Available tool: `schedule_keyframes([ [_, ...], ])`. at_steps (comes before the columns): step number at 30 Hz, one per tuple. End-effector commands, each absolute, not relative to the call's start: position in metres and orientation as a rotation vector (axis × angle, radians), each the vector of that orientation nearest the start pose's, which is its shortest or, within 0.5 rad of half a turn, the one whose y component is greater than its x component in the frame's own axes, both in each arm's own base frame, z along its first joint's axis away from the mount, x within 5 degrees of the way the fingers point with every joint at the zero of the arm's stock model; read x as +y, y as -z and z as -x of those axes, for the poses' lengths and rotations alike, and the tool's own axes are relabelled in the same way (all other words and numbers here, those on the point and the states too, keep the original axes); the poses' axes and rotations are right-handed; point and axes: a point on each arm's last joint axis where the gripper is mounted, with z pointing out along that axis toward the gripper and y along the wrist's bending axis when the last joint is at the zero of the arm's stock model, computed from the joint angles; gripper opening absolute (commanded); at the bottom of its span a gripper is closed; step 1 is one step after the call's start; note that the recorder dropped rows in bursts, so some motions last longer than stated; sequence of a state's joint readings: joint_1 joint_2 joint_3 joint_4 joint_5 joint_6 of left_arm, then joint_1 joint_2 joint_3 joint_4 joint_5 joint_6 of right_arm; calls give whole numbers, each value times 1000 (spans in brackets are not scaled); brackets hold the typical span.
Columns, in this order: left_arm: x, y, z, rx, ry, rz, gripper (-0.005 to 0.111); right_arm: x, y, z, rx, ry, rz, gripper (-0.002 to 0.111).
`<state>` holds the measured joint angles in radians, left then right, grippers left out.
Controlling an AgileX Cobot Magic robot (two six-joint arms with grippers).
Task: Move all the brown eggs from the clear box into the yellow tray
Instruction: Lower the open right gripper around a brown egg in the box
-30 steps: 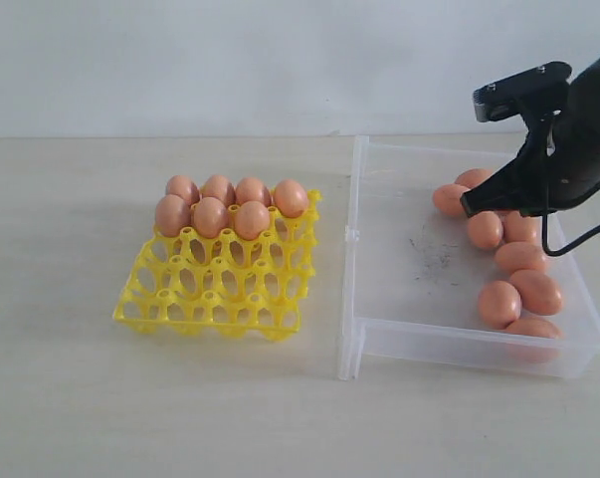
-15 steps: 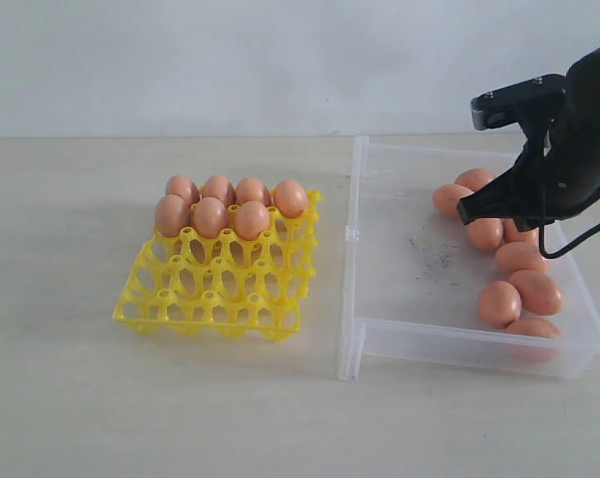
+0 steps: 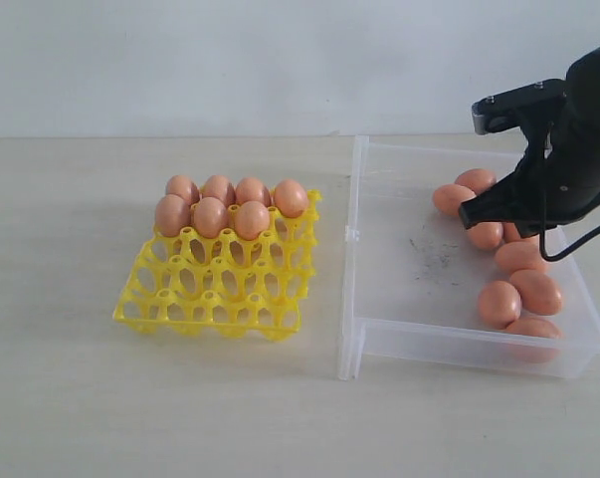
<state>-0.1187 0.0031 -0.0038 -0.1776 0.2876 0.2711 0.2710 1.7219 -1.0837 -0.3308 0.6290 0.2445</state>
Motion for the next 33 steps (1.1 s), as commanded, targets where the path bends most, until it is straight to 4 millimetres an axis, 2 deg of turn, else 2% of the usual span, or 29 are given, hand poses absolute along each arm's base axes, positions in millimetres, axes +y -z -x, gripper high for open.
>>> schedule_keyframes([
  [1,-11,-188,-54,1747,60,-235,4,73,-204,-334,2679,203,363,0],
  [33,-11,-188,-54,1747,60,-235,4,73,-204,-333,2691,199,374,0],
])
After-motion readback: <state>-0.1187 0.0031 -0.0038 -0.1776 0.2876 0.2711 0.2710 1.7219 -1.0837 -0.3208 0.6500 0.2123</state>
